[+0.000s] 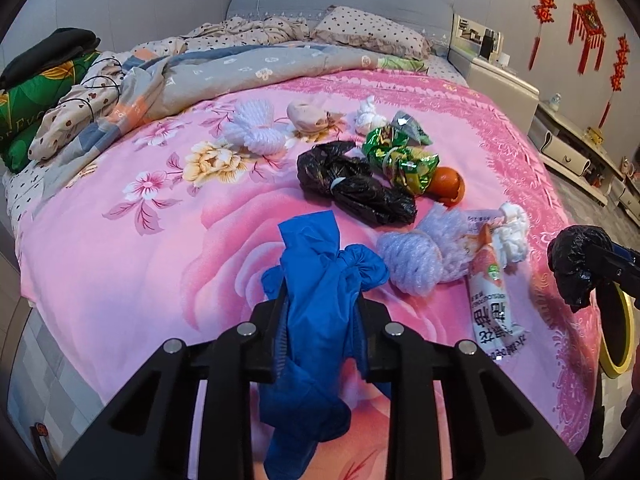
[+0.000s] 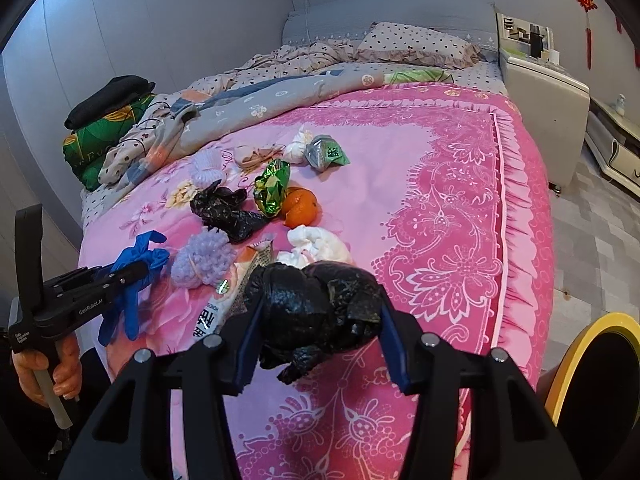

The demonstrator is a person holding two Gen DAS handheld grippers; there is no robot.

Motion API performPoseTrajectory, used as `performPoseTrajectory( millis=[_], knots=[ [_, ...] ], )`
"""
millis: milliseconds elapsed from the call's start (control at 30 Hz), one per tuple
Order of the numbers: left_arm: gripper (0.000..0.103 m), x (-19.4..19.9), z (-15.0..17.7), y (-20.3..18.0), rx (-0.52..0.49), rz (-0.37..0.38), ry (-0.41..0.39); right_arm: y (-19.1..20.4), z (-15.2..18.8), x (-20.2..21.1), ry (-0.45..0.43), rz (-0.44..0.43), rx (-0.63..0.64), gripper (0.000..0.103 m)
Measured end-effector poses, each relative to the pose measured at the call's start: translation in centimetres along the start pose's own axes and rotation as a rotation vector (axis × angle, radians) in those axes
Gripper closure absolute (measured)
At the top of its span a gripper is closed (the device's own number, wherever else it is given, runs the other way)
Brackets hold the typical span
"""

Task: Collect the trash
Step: 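Carry the blue glove and black bag over the yellow-rimmed bin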

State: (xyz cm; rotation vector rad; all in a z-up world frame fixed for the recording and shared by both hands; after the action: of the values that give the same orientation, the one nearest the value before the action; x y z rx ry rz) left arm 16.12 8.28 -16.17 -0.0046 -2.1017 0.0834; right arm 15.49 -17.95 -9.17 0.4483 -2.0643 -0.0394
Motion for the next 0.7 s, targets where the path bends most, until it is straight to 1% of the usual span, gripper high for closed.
performPoseTrajectory(
  millis=[100,267,400,600,700],
  knots=[
    [0.078,1.6,0.0,-0.1,0.003,0.012,-0.028,0.1,0.2,1.5,-0.023,0.004,0.001,0.054],
    [0.078,4.2,-0.3,-1.4,-0.024,0.032,-0.075,0.0,0.6,4.0,-0.06,0.006,-0.008,0.054],
    [0.078,5.8,-0.7,-3.4,-0.059,0.053,-0.11,-0.8,0.9,6.0,-0.097,0.018,-0.02,0.054],
    [0.078,7.4,-1.5,-6.7,-0.091,0.111,-0.13,-2.8,1.7,8.8,-0.145,0.046,-0.056,0.054],
    [0.078,8.1,-2.0,-8.7,-0.123,0.129,-0.146,-4.0,2.2,10.1,-0.17,0.06,-0.08,0.054]
  ],
)
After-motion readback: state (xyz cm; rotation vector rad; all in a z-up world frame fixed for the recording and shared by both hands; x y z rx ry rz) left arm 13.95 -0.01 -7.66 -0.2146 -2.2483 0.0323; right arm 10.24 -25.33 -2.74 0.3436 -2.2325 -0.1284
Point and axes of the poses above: each gripper's, at about its wrist camera, not at the fingertips, and x roughly against the way its jaws point, y to its left, z to its underside, the point moved 2 cm from there along -x, roughly the way its jaws point, and after that the axes turned 11 degrees about y, right-handed, at the moved point
